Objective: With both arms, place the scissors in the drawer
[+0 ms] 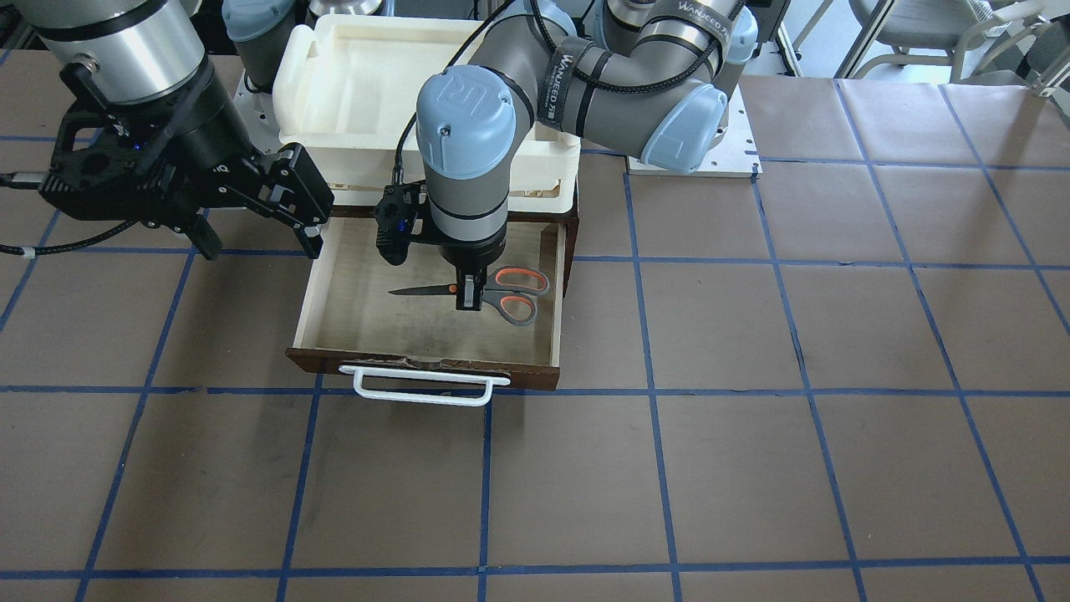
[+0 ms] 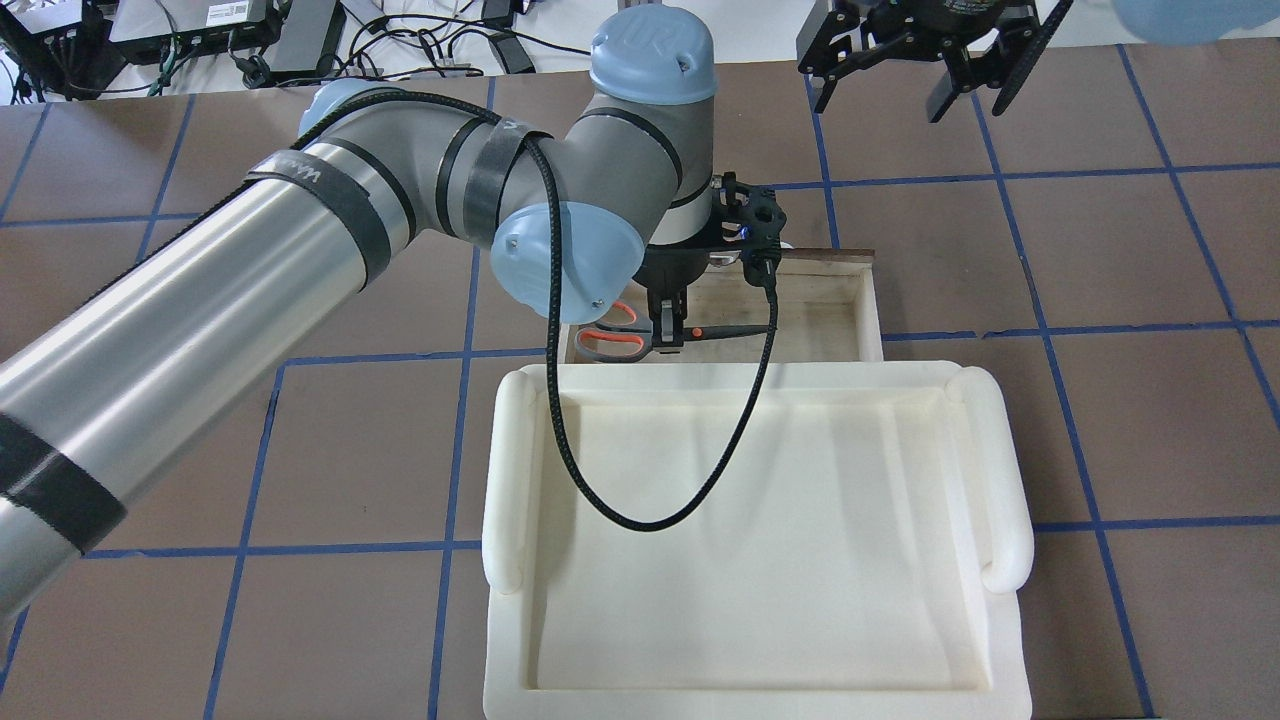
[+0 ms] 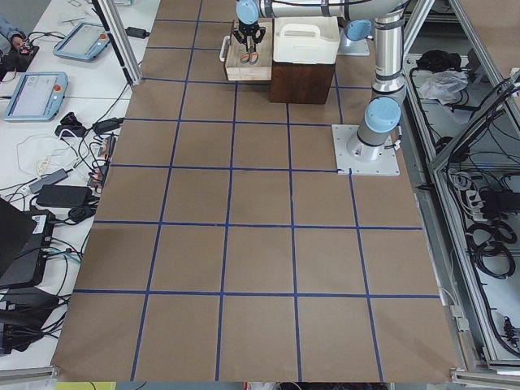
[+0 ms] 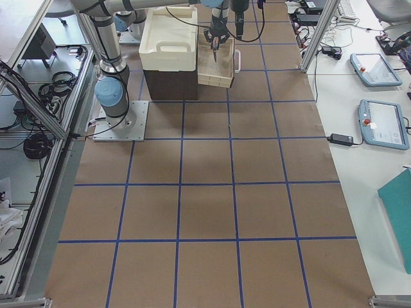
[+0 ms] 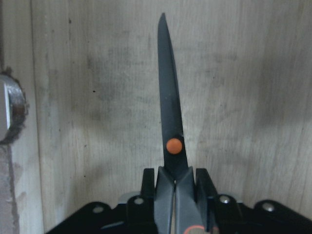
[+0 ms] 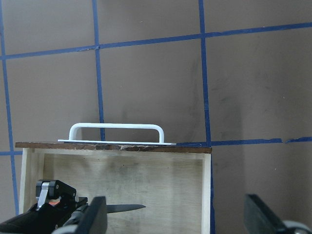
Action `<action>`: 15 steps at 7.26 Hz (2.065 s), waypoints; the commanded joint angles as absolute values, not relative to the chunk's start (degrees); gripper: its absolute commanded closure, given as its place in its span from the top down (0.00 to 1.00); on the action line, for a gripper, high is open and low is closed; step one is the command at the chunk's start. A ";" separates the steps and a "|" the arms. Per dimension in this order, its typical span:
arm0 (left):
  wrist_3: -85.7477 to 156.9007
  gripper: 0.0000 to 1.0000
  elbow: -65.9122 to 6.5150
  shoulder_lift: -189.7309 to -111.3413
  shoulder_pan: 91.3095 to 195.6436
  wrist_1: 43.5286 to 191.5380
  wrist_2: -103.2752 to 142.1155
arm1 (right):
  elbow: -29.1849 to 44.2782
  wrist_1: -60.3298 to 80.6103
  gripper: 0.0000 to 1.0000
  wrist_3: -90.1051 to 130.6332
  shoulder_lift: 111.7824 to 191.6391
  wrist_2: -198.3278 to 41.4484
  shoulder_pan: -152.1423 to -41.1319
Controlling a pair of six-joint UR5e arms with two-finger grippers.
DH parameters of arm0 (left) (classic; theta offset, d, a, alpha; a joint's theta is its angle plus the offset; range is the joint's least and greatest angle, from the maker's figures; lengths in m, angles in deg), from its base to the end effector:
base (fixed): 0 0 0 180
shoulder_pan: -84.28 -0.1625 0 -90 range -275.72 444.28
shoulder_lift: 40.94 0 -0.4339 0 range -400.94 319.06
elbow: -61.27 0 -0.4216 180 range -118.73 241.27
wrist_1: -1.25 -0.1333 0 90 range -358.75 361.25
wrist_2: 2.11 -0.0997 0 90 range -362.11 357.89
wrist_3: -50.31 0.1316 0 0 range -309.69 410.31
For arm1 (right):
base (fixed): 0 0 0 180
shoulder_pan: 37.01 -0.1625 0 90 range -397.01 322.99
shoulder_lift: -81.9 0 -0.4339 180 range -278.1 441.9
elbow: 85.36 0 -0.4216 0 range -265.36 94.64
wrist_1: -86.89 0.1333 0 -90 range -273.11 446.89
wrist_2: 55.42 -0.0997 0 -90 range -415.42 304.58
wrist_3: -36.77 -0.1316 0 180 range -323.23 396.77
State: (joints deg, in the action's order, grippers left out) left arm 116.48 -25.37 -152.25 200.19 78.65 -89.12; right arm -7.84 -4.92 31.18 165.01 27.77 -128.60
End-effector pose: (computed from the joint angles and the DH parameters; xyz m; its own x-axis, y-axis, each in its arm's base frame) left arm -0.4083 -0.5196 0.2967 0.0342 0.9937 0.1063 0.9994 -0.0333 -0.0098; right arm 0.1651 -0.5830 0.5176 -0.9901 0.0539 -0.1296 0.0693 0.9907 -0.1167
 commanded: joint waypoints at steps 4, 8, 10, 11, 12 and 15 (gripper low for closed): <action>115.70 0.00 -26.35 -153.53 201.79 78.60 -89.21 | -7.67 -0.65 1.00 30.88 166.10 29.74 -127.62; 115.70 0.17 -28.03 -153.53 201.79 76.31 -89.12 | -6.96 -0.74 1.00 31.31 166.36 29.75 -127.53; 115.35 0.74 -28.11 -153.53 201.88 76.40 -89.12 | -5.91 -0.56 1.00 31.23 167.15 29.84 -127.53; 115.52 1.00 -28.64 -153.44 201.88 76.31 -89.21 | -5.82 -0.65 1.00 31.23 167.33 29.84 -127.53; 114.91 1.00 -28.90 -153.27 201.88 76.05 -89.21 | -5.73 -0.48 1.00 31.23 167.42 29.84 -127.53; 111.76 1.00 -20.08 -149.50 198.73 78.55 -87.63 | -3.72 -0.48 1.00 30.88 168.47 30.45 -127.53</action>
